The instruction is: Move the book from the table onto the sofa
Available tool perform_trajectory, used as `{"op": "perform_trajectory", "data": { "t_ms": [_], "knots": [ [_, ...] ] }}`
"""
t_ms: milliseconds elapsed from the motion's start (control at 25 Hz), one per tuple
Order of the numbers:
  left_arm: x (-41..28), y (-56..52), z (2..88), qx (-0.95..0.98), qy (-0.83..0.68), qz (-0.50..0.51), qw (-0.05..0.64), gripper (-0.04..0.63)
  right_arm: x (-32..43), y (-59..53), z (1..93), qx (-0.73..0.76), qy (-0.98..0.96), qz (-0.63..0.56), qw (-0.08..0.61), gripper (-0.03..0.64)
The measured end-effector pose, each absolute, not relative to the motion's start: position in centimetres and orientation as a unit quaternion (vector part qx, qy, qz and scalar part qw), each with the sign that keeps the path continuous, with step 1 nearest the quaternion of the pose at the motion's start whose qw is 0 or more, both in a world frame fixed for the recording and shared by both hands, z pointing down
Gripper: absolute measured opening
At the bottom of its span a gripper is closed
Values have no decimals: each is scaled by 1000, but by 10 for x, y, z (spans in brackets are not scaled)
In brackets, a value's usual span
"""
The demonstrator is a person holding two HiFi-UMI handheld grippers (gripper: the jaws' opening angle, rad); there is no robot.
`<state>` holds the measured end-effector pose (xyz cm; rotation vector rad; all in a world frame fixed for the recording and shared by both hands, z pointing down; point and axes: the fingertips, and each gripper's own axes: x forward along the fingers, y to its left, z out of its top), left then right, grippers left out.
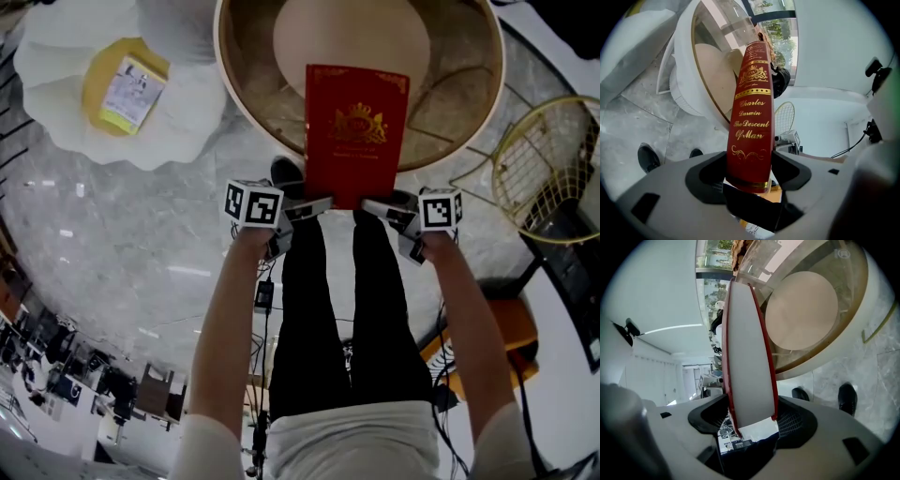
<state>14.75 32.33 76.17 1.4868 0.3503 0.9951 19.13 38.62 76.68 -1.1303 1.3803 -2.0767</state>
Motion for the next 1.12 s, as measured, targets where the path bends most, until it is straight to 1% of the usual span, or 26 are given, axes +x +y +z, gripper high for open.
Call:
{"op": "perform_trajectory", "data": {
  "t_ms": [200,440,720,1120],
  "knots": [
    [143,328,749,665,147,410,607,291,191,391,753,-400,521,-736,164,325],
    [137,320,724,676,141,391,609,291,188,380,731,-393,543,-729,136,325],
    [107,270,693,691,132,372,605,291,162,327,699,-384,567,-720,114,325],
    [88,244,676,706,109,341,612,291,149,295,683,-377,591,-708,83,325]
  ]
}}
